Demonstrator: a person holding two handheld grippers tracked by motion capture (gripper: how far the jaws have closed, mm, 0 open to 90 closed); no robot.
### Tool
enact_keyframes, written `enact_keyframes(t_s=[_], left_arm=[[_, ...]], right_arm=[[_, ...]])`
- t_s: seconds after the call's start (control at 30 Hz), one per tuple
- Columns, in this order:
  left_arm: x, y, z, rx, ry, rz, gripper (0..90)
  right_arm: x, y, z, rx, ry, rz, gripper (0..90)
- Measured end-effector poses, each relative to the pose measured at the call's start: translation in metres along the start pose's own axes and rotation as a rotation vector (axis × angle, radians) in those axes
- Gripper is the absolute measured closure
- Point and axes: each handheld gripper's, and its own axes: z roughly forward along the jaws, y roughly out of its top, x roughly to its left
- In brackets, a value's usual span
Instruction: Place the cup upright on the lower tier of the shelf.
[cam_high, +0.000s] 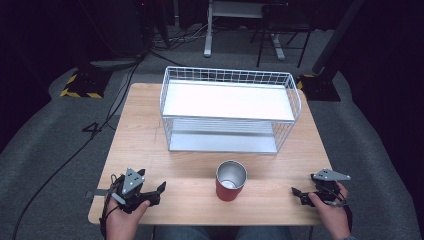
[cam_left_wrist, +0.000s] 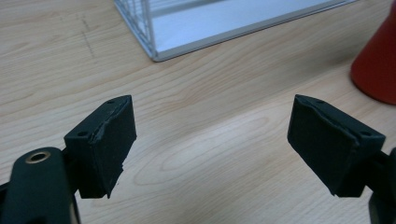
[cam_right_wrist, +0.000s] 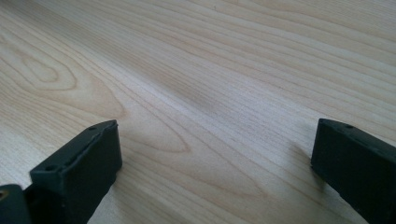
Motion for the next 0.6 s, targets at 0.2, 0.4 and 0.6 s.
enact_keyframes(t_s=[0.2, 0.4, 0.6], left_arm=[[-0.017, 0.005, 0.002, -0.002, -0.045, 0.038, 17.8], [-0.036, 0.013, 0.001, -0.032, -0.089, 0.081, 19.7], [-0.053, 0.018, 0.003, -0.049, -0.147, 0.097, 18.9]], right_arm=[[0.000, 0.000, 0.000, 0.000, 0.000, 0.000, 1.9], [0.000, 0.000, 0.000, 0.000, 0.000, 0.000, 1.9], [0.000, 0.000, 0.000, 0.000, 0.000, 0.000, 1.9]])
